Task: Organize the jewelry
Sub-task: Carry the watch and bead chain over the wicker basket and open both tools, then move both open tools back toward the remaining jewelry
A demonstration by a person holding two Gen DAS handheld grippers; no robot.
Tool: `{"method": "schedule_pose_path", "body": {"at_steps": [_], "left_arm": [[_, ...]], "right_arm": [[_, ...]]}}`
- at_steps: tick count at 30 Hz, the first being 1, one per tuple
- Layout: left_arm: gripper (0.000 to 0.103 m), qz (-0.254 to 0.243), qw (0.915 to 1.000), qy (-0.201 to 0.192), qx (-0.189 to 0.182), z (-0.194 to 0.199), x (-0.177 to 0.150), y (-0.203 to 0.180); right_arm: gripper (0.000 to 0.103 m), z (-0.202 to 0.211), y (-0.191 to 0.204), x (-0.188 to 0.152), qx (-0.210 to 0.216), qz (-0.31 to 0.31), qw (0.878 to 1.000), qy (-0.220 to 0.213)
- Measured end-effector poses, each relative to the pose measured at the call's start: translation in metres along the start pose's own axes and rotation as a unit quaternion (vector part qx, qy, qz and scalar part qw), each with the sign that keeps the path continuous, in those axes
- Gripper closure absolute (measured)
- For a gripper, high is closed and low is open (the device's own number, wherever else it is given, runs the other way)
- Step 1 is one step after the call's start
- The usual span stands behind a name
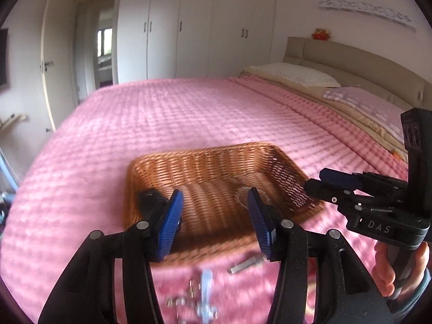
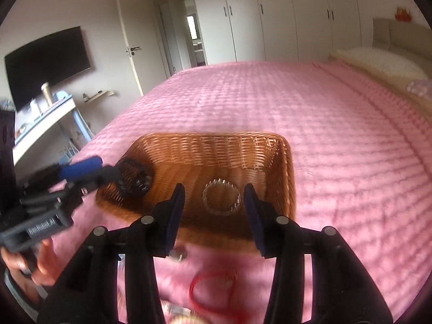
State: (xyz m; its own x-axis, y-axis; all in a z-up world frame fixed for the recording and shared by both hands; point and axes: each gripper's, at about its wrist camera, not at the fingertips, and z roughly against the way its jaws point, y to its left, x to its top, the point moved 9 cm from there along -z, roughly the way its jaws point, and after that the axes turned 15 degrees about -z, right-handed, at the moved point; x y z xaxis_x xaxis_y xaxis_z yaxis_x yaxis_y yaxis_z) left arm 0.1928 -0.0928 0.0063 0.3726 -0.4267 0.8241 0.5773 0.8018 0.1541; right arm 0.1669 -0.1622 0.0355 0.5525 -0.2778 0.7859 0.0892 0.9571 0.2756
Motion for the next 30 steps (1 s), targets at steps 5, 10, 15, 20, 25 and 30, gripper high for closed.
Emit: {"method": "schedule_pose_path", "body": {"at_steps": [5,10,15,20,25,30], "left_arm": [[0.047,0.028,0.9993,-0.024,0.003,0.059,-0.021,0.004],[0.048,0.1,0.9941,-0.042,-0.01,0.099,-0.064,0.012],[0.049,0.116,0.9925,-0.031,-0.022,0.107,-0.101,-0.01],[0.051,0.12,0.9924,0.016,-0.024,0.08,-0.142,-0.029],[0.059,0.126,0.9903,0.056,-0.017,0.058,-0.161,-0.03],[0.071,0.124,0.9876,0.094,-0.023,0.039,-0.174,-0.032]], "right_arm": [[0.061,0.047,0.01,-0.033,0.001,0.021,1.0,-0.01],[0.061,0.066,0.006,-0.075,-0.016,0.023,1.0,-0.011],[0.061,0.059,-0.008,-0.112,-0.031,0.013,0.999,0.003],[0.061,0.044,-0.023,-0.138,-0.035,-0.003,0.999,0.024],[0.069,0.027,-0.027,-0.148,-0.042,-0.004,0.998,0.05],[0.077,0.009,-0.025,-0.159,-0.06,0.007,0.995,0.083]]}}
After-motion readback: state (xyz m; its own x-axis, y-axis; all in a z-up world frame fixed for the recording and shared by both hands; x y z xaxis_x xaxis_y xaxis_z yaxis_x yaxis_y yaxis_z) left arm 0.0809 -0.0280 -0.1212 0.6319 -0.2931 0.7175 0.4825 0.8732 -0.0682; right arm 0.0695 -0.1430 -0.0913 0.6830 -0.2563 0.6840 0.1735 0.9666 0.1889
